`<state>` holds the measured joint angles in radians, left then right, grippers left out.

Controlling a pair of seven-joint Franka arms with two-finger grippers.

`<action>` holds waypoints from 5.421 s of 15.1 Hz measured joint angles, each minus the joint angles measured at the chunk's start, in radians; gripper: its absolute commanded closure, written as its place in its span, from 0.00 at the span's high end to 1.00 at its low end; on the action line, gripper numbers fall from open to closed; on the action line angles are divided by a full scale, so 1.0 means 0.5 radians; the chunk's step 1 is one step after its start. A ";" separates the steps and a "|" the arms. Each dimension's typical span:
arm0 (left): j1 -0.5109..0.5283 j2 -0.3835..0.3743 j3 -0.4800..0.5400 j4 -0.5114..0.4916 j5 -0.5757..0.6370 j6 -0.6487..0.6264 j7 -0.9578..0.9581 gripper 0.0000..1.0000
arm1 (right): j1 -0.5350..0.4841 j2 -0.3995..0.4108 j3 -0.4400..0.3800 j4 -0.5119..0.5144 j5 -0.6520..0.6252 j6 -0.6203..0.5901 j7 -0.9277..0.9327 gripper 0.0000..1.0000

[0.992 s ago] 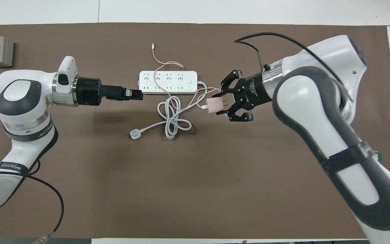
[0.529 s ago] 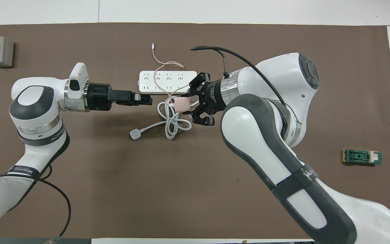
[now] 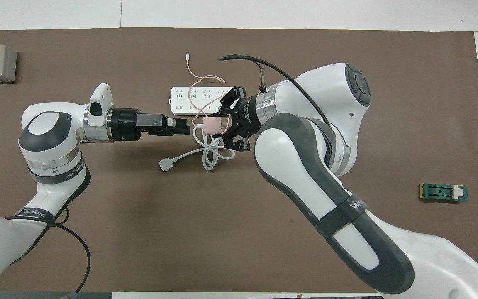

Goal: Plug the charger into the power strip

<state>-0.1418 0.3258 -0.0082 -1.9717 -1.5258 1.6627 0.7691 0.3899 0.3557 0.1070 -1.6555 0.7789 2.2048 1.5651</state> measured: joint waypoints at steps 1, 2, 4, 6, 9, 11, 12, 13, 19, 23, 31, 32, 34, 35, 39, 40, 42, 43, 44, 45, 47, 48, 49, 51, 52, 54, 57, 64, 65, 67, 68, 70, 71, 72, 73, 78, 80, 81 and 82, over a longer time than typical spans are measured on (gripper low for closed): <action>-0.016 0.000 -0.001 -0.001 -0.033 0.010 0.000 1.00 | 0.000 0.009 0.000 0.008 0.000 -0.012 0.000 0.00; -0.042 0.000 -0.003 -0.001 -0.064 0.032 0.000 1.00 | 0.000 0.019 0.000 0.017 0.000 -0.017 0.000 0.00; -0.102 0.000 -0.005 -0.001 -0.102 0.079 0.000 1.00 | 0.000 0.032 0.000 0.035 0.000 -0.032 0.000 0.00; -0.141 0.000 -0.006 -0.001 -0.117 0.127 0.000 1.00 | 0.000 0.042 0.000 0.054 0.000 -0.060 0.003 0.00; -0.169 0.000 -0.005 -0.002 -0.126 0.186 0.000 1.00 | 0.000 0.051 0.000 0.064 0.000 -0.071 0.003 0.00; -0.176 0.000 -0.005 -0.002 -0.134 0.209 0.000 0.94 | 0.000 0.051 0.000 0.066 0.000 -0.071 0.003 0.00; -0.176 0.000 -0.002 -0.002 -0.135 0.210 0.000 0.88 | 0.000 0.052 0.000 0.066 0.000 -0.072 0.003 0.00; -0.176 0.000 0.001 -0.002 -0.136 0.209 0.000 0.83 | 0.000 0.052 0.000 0.066 0.000 -0.073 0.003 0.00; -0.175 -0.003 0.005 -0.002 -0.137 0.164 0.006 0.21 | 0.000 0.052 0.000 0.068 0.000 -0.073 0.006 0.00; -0.165 -0.001 0.026 -0.010 -0.129 0.120 0.009 0.00 | 0.002 0.051 0.003 0.089 0.015 -0.085 0.009 0.00; -0.104 -0.021 0.042 0.059 0.123 0.050 0.013 0.00 | 0.020 0.052 0.003 0.120 -0.042 -0.085 0.201 1.00; -0.076 -0.028 0.048 0.111 0.255 0.050 0.013 0.00 | 0.020 0.052 -0.002 0.124 -0.047 -0.085 0.226 1.00; 0.003 -0.037 0.052 0.268 0.615 0.050 0.010 0.00 | 0.014 0.052 -0.021 0.133 -0.054 -0.085 0.239 1.00; 0.039 -0.040 0.054 0.353 0.790 0.050 0.009 0.00 | -0.003 0.050 -0.030 0.141 -0.061 -0.088 0.241 1.00; 0.063 -0.043 0.050 0.617 1.394 0.121 0.015 0.00 | -0.246 -0.037 -0.042 0.206 -0.215 -0.367 0.166 1.00; 0.051 -0.041 0.042 0.657 1.559 0.185 0.038 0.00 | -0.321 -0.072 -0.043 0.232 -0.274 -0.491 0.059 1.00; -0.010 -0.025 0.031 0.733 1.909 0.350 0.150 0.00 | -0.450 -0.146 -0.046 0.271 -0.373 -0.731 -0.238 1.00; -0.050 -0.010 0.027 0.761 2.065 0.451 0.216 0.00 | -0.503 -0.179 -0.046 0.281 -0.440 -0.837 -0.422 1.00; -0.092 0.009 0.024 0.778 2.199 0.582 0.288 0.00 | -0.554 -0.213 -0.047 0.285 -0.529 -0.941 -0.641 1.00; -0.133 0.027 0.021 0.783 2.300 0.719 0.363 0.00 | -0.600 -0.244 -0.047 0.286 -0.632 -1.031 -0.878 1.00; -0.230 0.066 0.019 0.783 2.478 0.946 0.510 0.00 | -0.678 -0.303 -0.048 0.290 -0.852 -1.164 -1.376 1.00; -0.282 0.081 0.018 0.782 2.581 1.033 0.542 0.00 | -0.710 -0.333 -0.048 0.291 -0.961 -1.206 -1.633 1.00; -0.330 0.094 0.017 0.778 2.678 1.110 0.552 0.00 | -0.737 -0.363 -0.049 0.292 -1.059 -1.236 -1.889 1.00; -0.406 0.110 0.016 0.755 2.851 1.260 0.560 0.00 | -0.764 -0.430 -0.049 0.292 -1.233 -1.268 -2.333 1.00; -0.429 0.114 0.017 0.729 2.950 1.323 0.566 0.00 | -0.765 -0.466 -0.049 0.290 -1.308 -1.279 -2.480 1.00; -0.450 0.116 0.015 0.655 3.201 1.431 0.572 0.00 | -0.764 -0.546 -0.044 0.275 -1.418 -1.325 -2.669 1.00; -0.477 0.119 0.014 0.553 3.362 1.471 0.595 0.00 | -0.772 -0.668 -0.046 0.214 -1.518 -1.358 -2.800 1.00; -0.588 0.133 0.013 0.433 3.379 1.476 0.591 0.00 | -0.802 -0.806 -0.041 -0.016 -1.610 -1.351 -2.834 1.00; -0.591 0.134 0.013 0.433 3.379 1.476 0.565 0.00 | -0.804 -0.808 -0.041 -0.019 -1.613 -1.350 -2.835 1.00; -0.593 0.134 0.013 0.433 3.379 1.481 0.503 0.00 | -0.809 -0.809 -0.041 -0.020 -1.615 -1.349 -2.847 1.00; -0.594 0.134 0.013 0.432 3.379 1.486 0.480 0.00 | -0.814 -0.809 -0.041 -0.020 -1.615 -1.349 -2.876 1.00; -0.603 0.136 0.007 0.424 3.379 1.497 0.396 0.00 | -0.824 -0.809 -0.041 -0.020 -1.615 -1.349 -2.941 1.00; -0.612 0.138 0.005 0.411 3.379 1.501 0.357 0.00 | -0.830 -0.809 -0.041 -0.019 -1.615 -1.349 -2.956 1.00; -0.621 0.140 0.005 0.393 3.379 1.511 0.336 0.00 | -0.836 -0.810 -0.040 -0.019 -1.615 -1.347 -2.963 1.00; -0.626 0.140 0.005 0.369 3.379 1.528 0.324 0.00 | -0.841 -0.812 -0.040 -0.019 -1.614 -1.347 -2.967 1.00; -0.620 0.140 0.029 0.315 3.497 1.568 0.319 0.00 | -0.842 -0.822 -0.027 -0.012 -1.590 -1.345 -2.967 1.00; -0.618 0.140 0.042 0.313 3.562 1.567 0.329 0.00 | -0.842 -0.824 -0.024 -0.011 -1.586 -1.345 -2.967 1.00; -0.616 0.140 0.048 0.313 3.585 1.564 0.345 0.00 | -0.842 -0.824 -0.024 -0.011 -1.585 -1.345 -2.967 1.00; -0.614 0.140 0.051 0.313 3.615 1.563 0.354 0.00 | -0.842 -0.824 -0.024 -0.011 -1.585 -1.345 -2.967 1.00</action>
<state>-0.4487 0.3957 0.0175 -1.8151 0.2818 2.4441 0.9460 -0.0309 -0.0561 0.0951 -1.6607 -0.0137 1.5323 0.0816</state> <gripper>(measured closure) 0.709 0.000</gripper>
